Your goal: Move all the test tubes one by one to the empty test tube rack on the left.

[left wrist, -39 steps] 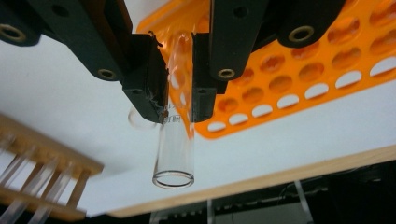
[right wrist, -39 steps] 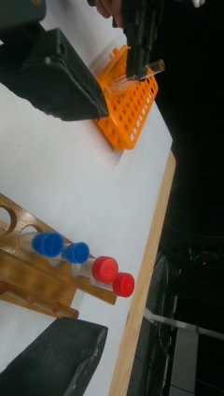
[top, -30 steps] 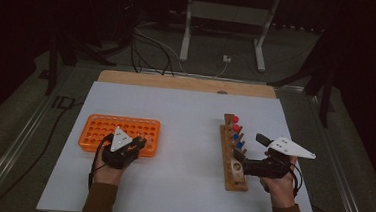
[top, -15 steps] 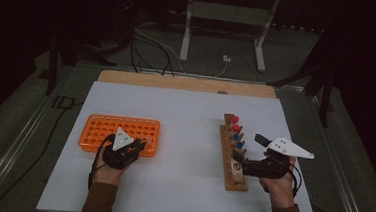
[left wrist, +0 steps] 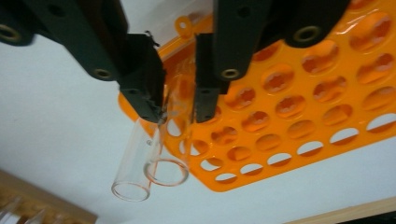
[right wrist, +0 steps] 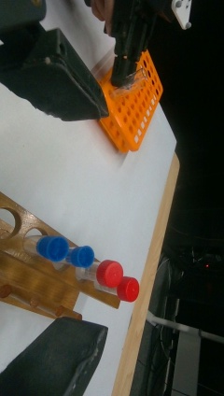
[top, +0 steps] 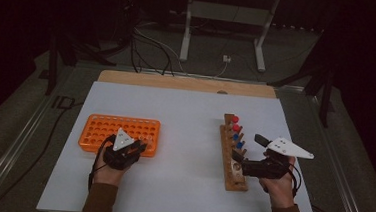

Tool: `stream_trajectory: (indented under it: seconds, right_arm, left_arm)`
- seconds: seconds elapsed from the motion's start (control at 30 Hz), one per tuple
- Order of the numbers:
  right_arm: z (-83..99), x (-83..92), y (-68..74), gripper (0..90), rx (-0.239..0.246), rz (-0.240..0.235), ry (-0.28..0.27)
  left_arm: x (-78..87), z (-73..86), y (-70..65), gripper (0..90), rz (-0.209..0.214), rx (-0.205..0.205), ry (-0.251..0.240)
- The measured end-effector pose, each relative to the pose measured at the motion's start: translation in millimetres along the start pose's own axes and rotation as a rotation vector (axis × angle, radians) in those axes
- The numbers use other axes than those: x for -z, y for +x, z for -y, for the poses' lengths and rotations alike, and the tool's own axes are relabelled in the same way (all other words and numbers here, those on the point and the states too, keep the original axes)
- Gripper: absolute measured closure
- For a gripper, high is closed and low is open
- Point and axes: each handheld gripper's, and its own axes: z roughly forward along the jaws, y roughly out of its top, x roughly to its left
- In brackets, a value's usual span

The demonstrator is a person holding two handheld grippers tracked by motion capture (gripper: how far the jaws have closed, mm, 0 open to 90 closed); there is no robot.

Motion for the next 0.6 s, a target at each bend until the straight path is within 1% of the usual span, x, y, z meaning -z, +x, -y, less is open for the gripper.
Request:
stream_trajectory:
  seconds: [0.1,0.2,0.3,0.4,0.5,0.6]
  right_arm:
    - [0.0,1.1,-0.9,0.2,-0.003,0.001,-0.002]
    - [0.6,1.1,-1.8,0.2,-0.005,0.001,-0.003]
    - [1.7,0.7,-2.8,0.2,-0.007,0.002,0.0]
    - [2.8,0.4,-4.3,0.2,-0.007,0.002,0.004]
    - [4.3,-0.2,-6.0,0.2,-0.01,0.002,0.007]
    - [6.3,-1.4,-7.9,0.2,-0.014,0.003,0.014]
  left_arm:
    - [1.6,1.9,4.1,63.5,0.039,0.036,-0.019]
    - [4.6,2.2,6.9,58.3,0.048,0.054,-0.041]
    - [10.2,1.0,8.4,54.8,0.055,0.066,-0.083]
    - [15.3,-0.7,10.8,51.3,0.075,0.09,-0.123]
    - [19.7,-2.1,12.7,46.1,0.091,0.12,-0.155]
    - [23.5,-4.4,13.6,40.1,0.121,0.151,-0.186]
